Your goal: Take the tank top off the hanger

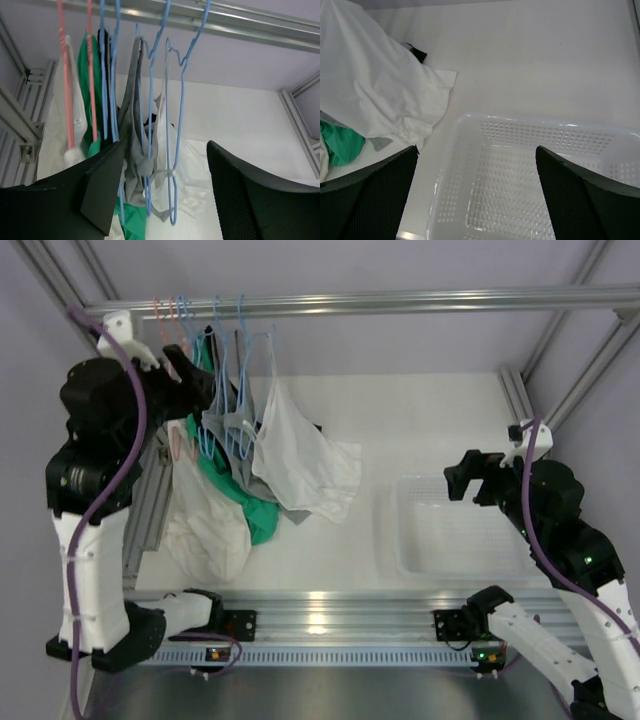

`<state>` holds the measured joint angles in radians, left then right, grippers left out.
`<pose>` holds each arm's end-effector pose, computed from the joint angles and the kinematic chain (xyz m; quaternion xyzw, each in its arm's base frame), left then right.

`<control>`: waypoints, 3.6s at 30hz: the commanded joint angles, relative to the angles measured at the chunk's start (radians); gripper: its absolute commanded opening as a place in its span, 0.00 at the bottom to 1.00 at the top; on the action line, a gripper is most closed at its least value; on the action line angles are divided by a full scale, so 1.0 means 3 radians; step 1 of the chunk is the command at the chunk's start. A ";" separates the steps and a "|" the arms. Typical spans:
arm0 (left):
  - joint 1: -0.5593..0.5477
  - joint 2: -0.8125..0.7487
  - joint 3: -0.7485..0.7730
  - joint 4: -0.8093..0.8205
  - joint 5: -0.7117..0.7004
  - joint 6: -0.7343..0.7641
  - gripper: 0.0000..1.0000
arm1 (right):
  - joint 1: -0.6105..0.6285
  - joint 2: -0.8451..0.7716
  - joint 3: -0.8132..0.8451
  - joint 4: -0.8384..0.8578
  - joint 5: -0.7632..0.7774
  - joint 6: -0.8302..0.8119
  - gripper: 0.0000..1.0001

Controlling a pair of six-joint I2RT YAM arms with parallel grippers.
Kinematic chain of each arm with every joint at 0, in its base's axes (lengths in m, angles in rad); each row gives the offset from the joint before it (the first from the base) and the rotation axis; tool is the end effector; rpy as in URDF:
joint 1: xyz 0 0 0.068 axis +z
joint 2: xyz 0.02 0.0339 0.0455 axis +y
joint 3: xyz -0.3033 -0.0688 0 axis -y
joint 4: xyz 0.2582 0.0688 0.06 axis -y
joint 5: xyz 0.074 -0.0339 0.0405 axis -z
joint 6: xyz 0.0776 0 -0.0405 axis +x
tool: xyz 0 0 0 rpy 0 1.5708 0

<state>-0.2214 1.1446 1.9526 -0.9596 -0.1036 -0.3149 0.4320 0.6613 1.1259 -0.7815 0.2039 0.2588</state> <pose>0.1765 -0.0315 0.5949 -0.0691 0.7552 -0.1345 0.6378 0.1220 0.0389 0.4224 -0.0102 0.8078 0.1201 0.5771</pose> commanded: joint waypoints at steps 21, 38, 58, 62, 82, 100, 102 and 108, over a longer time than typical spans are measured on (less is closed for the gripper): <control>-0.0162 0.1446 0.0625 0.0141 0.0233 0.0482 0.28 | 0.0058 -0.0006 -0.0092 0.0166 -0.0429 -0.0070 0.99; -0.0274 0.1211 0.0148 0.0381 0.0141 0.0426 0.00 | 0.0058 -0.0011 -0.0210 0.0202 -0.0480 -0.0040 0.99; -0.0336 0.0533 -0.0564 0.0581 0.0662 0.0145 0.00 | 0.0053 0.0168 -0.0220 0.0523 -0.0648 -0.0207 0.99; -0.0397 0.0113 -0.1209 0.0586 0.0943 0.0078 0.00 | 0.0053 0.0448 -0.0056 0.0891 -0.1399 -0.0249 0.99; -0.0412 -0.0901 -0.1999 0.0586 0.2298 0.0017 0.00 | 0.1101 0.2162 0.1068 0.1904 -0.1048 -0.0658 0.43; -0.0412 -0.0855 -0.1907 0.0627 0.2462 -0.0029 0.00 | 0.1132 0.2428 0.1176 0.1874 -0.0900 -0.0786 0.17; -0.0412 -0.0875 -0.1902 0.0627 0.2457 -0.0024 0.00 | 0.1132 0.2439 0.1197 0.1874 -0.0859 -0.0796 0.11; -0.0412 -0.0896 -0.1932 0.0627 0.2381 0.0012 0.00 | 0.1132 0.2393 0.1237 0.1884 -0.0562 -0.0771 0.00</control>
<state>-0.3420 0.8902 1.3594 -0.8371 0.6083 -0.3153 0.7551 1.3865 1.4376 -0.2691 -0.0277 0.0284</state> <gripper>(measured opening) 0.038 0.006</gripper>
